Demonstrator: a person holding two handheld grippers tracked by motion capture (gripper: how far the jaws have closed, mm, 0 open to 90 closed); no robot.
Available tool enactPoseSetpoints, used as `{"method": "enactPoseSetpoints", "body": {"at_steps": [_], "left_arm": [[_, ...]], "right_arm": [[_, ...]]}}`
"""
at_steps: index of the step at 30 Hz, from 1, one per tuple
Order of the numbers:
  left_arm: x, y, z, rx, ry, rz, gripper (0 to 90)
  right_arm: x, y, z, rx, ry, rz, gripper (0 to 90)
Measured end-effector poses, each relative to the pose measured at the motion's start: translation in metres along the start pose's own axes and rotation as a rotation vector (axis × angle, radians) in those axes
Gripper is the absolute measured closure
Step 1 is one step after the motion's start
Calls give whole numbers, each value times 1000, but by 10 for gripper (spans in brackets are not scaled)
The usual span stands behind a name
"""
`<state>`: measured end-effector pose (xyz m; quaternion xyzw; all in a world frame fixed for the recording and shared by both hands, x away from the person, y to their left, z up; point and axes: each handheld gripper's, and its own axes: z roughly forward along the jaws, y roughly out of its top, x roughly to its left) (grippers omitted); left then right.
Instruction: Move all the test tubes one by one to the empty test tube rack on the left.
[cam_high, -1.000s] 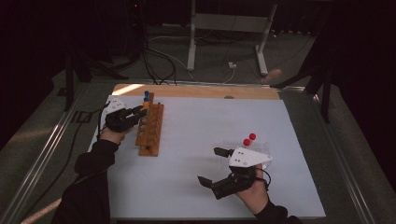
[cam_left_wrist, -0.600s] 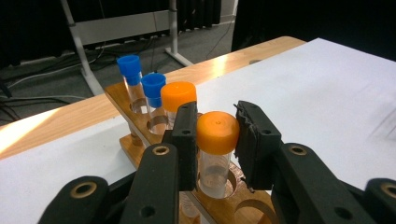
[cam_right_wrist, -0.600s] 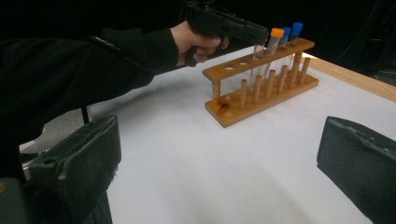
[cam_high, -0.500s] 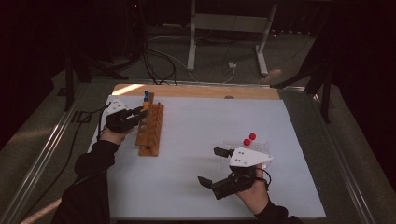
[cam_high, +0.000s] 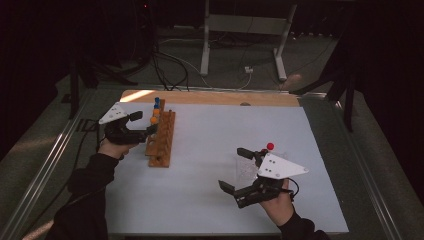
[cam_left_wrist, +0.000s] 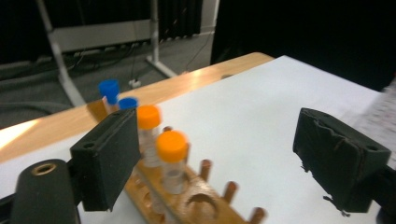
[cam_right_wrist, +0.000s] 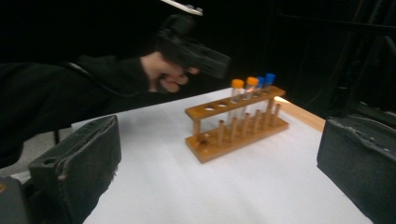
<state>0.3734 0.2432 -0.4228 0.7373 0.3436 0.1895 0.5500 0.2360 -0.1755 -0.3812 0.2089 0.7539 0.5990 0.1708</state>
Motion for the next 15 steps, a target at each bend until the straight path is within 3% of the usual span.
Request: {"method": "enactPoseSetpoints", "body": {"at_steps": [5,8,15], "left_arm": [[-17,0,-16,-17,-54,16,42],[-30,-3,-23,-29,-81,30,30],[-57,-13,-35,-57,-124,50,27]], "right_arm": [[-15,7,-15,9,-61,-8,0],[-27,6,-25,30,-105,-3,0],[-47,-8,-47,77,-255,12,0]]}}
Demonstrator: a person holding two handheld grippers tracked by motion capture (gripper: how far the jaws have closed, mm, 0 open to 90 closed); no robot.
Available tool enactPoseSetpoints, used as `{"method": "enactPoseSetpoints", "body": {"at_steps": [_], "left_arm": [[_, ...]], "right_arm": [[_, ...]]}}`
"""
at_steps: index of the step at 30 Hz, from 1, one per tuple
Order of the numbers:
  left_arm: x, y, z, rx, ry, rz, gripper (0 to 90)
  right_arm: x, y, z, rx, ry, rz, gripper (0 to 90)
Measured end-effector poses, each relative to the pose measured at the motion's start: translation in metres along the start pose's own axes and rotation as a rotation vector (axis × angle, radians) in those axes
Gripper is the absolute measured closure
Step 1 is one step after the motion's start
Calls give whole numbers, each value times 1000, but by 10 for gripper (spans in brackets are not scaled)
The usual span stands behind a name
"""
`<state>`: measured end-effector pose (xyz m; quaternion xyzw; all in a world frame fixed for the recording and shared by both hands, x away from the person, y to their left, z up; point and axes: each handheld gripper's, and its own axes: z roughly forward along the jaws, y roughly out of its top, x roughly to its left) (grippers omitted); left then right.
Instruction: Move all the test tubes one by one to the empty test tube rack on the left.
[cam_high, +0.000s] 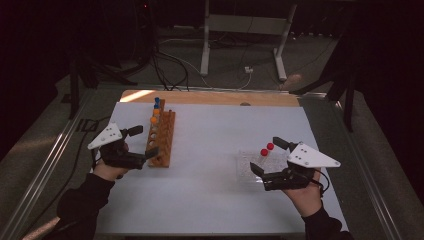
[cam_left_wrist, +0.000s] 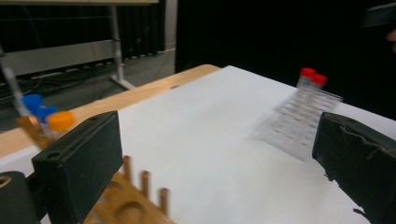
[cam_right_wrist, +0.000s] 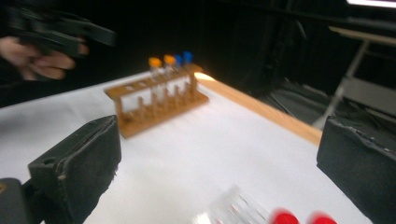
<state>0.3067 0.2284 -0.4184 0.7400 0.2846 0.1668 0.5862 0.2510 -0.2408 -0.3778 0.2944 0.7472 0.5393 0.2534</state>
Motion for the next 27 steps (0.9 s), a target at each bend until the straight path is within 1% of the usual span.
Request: {"method": "enactPoseSetpoints", "body": {"at_steps": [1,2,3,4,5,6,7,8,9,10,11,12,14,15,16,18,19,20,22,25,27], "left_arm": [[-4,-1,-1,-3,-14,1,27],[-7,-2,-2,2,-18,6,27],[-11,-4,-2,3,-17,19,27],[-14,-5,-3,-3,-31,17,27],[-17,-6,-4,-2,-31,15,27],[-19,-7,-5,-7,-37,16,27],[-20,-8,-5,-6,-51,13,27],[-22,-9,-5,-2,-41,19,27],[-24,-10,-6,-8,-50,20,27],[-25,-10,-7,-8,-55,21,27],[-27,-11,-7,-8,-49,29,27],[-29,-11,-8,-13,-62,33,27],[-32,-10,-8,-14,-52,42,27],[-32,-10,-8,-15,-62,45,27],[-33,-10,-9,-15,-53,51,27],[-34,-11,-9,-15,-64,48,27],[-34,-11,-8,-16,-58,49,27],[-34,-12,-8,-12,-63,51,27],[-34,-13,-8,-10,-57,58,27],[-35,-13,-7,-4,-68,55,27],[-36,-14,-6,-4,-68,57,27]], "right_arm": [[-3,-3,-1,6,-20,12,26],[-6,-7,-2,14,-28,21,75],[-8,-12,-3,17,-44,33,93],[-10,-16,-4,23,-48,48,93],[-12,-21,-4,34,-55,55,93],[-13,-25,-4,44,-60,61,127],[-14,-30,-4,52,-54,68,180],[-15,-34,-4,56,-53,74,180],[-16,-38,-3,66,-61,79,195],[-18,-43,-3,80,-63,87,242],[-19,-47,-2,86,-68,89,266],[-20,-51,-1,92,-74,95,289],[-23,-59,2,116,-76,107,352],[-24,-63,3,119,-79,115,377],[-26,-67,6,129,-78,120,396],[-28,-74,11,145,-85,122,442],[-30,-77,14,155,-89,123,453],[-31,-78,15,158,-93,126,470],[-33,-82,20,174,-95,129,501],[-34,-86,27,201,-106,126,541],[-35,-87,30,205,-106,132,569]]}}
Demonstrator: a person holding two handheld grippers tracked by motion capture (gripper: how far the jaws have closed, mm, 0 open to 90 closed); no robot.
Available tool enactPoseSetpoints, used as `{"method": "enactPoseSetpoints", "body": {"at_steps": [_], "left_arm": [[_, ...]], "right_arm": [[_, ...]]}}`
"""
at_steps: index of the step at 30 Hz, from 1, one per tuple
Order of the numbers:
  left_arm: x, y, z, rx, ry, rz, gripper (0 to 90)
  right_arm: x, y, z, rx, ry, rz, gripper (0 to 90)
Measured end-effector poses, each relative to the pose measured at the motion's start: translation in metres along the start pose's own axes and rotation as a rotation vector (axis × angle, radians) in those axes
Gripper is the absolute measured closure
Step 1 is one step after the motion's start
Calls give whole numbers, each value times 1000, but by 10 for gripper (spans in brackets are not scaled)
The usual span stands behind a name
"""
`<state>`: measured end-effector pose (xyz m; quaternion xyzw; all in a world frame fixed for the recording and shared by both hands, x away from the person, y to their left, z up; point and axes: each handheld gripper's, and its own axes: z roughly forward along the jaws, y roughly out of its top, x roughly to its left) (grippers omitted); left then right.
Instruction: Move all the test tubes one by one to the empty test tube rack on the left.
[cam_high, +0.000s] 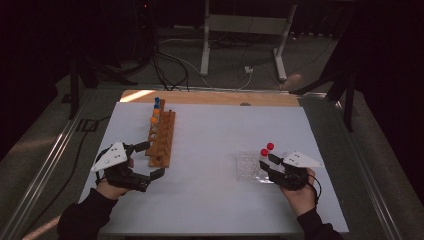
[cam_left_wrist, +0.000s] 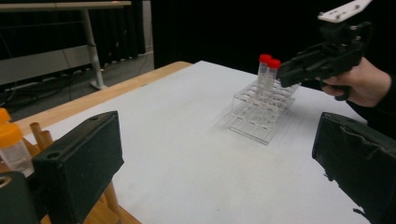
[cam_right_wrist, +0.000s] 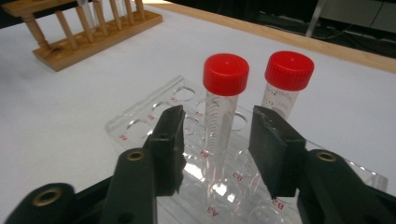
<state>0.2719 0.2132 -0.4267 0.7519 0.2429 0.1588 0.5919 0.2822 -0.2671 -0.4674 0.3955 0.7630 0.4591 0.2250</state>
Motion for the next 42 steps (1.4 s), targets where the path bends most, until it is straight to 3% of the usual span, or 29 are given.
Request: {"method": "enactPoseSetpoints", "body": {"at_steps": [9,16,26,31,42], "left_arm": [[0,-2,1,6,-2,2,27],[1,-2,1,15,-3,-2,27],[1,0,1,19,-22,-8,27],[1,4,2,19,-34,-9,28],[-3,15,9,39,-74,-7,28]], "right_arm": [[-1,1,12,42,-7,1,711],[0,3,14,55,-4,-1,745],[2,27,-9,-16,-6,-14,747],[5,44,-23,-60,0,-42,747],[29,69,-29,-104,88,-100,747]]}}
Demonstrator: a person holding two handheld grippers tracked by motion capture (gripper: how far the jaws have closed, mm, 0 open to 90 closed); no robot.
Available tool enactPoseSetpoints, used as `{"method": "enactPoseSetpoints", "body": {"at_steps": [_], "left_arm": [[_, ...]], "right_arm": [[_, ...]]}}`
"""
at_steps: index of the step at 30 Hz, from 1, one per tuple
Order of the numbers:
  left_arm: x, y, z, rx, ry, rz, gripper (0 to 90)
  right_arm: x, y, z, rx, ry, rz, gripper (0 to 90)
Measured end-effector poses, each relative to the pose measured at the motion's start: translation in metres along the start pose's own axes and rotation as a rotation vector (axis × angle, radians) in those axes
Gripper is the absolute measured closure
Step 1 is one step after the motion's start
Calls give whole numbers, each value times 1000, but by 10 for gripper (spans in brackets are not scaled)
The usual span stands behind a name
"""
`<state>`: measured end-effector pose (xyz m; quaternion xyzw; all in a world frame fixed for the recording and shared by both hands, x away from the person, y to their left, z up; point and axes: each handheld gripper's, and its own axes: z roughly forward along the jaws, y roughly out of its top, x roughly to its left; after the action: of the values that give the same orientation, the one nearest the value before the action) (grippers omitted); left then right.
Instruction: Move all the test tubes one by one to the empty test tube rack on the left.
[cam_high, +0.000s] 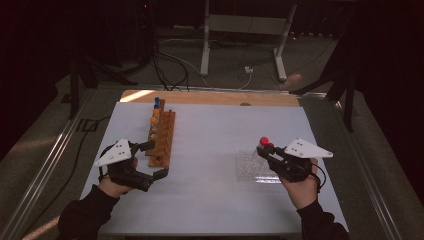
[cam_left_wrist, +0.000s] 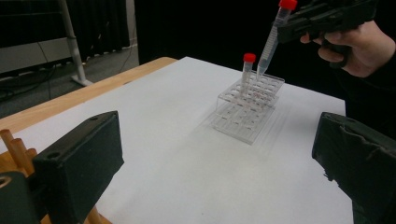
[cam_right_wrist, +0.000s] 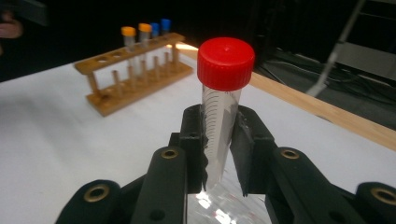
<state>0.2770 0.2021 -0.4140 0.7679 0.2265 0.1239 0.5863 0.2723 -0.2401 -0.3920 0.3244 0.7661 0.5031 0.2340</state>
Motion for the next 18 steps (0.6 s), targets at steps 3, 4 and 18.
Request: {"method": "enactPoseSetpoints", "body": {"at_steps": [3,4,18], "left_arm": [[-1,2,5,7,-15,0,28],[-2,3,7,12,-20,2,28],[-11,6,32,39,-90,3,30]], "right_arm": [[8,3,5,-2,34,-8,747],[11,3,7,-1,44,-7,747],[46,-4,36,51,179,-32,747]]}}
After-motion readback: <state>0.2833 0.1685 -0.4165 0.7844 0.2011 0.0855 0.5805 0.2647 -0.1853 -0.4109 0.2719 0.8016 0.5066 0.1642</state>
